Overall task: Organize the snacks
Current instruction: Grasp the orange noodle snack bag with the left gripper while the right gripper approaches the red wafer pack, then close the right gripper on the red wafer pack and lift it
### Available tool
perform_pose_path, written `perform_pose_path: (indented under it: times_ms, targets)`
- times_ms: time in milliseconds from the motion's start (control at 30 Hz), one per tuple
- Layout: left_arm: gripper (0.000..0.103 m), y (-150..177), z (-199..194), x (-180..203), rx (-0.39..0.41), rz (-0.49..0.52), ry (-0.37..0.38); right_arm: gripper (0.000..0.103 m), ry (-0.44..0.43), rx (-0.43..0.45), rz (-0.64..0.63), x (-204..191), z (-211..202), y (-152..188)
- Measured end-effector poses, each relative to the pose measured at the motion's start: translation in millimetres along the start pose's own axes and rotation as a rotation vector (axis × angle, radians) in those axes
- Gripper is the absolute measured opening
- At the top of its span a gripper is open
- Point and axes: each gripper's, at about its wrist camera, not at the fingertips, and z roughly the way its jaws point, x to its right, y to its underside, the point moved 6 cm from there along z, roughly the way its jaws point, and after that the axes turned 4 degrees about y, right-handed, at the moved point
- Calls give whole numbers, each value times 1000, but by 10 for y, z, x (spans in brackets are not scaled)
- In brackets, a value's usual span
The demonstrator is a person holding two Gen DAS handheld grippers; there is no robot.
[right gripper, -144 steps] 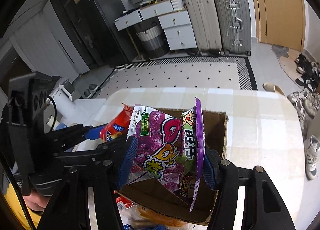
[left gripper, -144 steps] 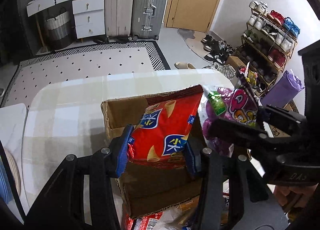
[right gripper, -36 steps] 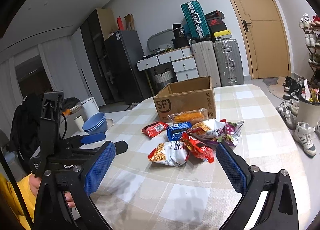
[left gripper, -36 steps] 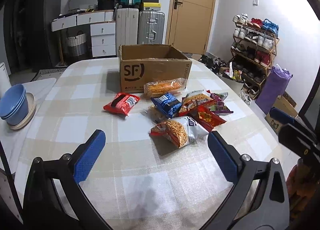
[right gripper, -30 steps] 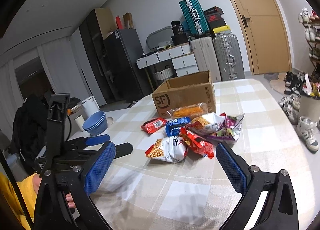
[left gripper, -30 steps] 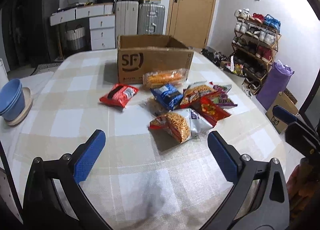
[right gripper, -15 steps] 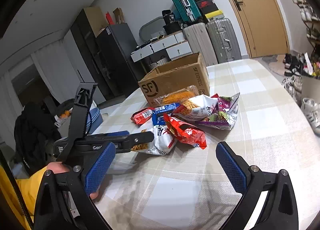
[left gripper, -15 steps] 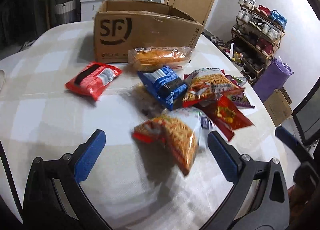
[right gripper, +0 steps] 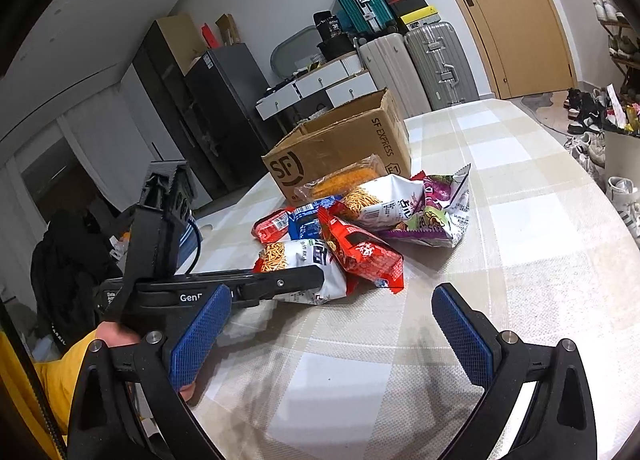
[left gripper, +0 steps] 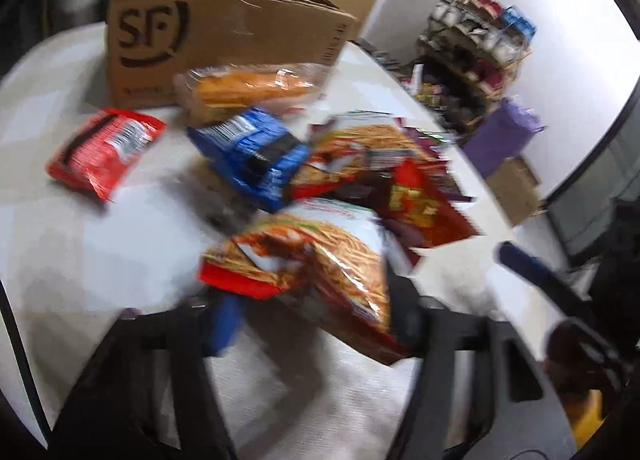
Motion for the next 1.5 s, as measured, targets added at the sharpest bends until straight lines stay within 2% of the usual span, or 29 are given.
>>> perform_pose_path:
  times_ms: [200,467,800,1033,1200,1267,1333,1367,1433,1500]
  targets:
    - [43,7,41,33,29,-6,-7,102,8,3,-14,-64,-34,-13]
    - [42,193,-273,-52,61,-19,-9,102,22,-25,-60,-218,67,-82]
    - [42,510,-812,-368,109,-55,-23,102,42,-140,-93,-288,609,-218]
    - [42,697,-1105,-626,139,-83,-31,102,149,-270,-178,-294,1121,-124]
    - [42,725,-1212,-755,159,-108,-40,102,175,-316,-152,-243,1289,-42]
    - [42,727,-1216,-778,162,-115,-42,96,201,-316,-175,-259,1311,-27]
    - [42,735,-1225,-787,163,-118,-43,82,221,-314,-193,-266,1303,-11]
    - [42,744,-1238,-793,164,-119,-44,78,231,-312,-205,-269,1294,4]
    - [42,749,-1246,-777,164,-121,-44,66,224,-308,-212,-283,1263,25]
    - [42,738,-1244,-752,165,-119,-45,62,221,-306,-215,-287,1227,53]
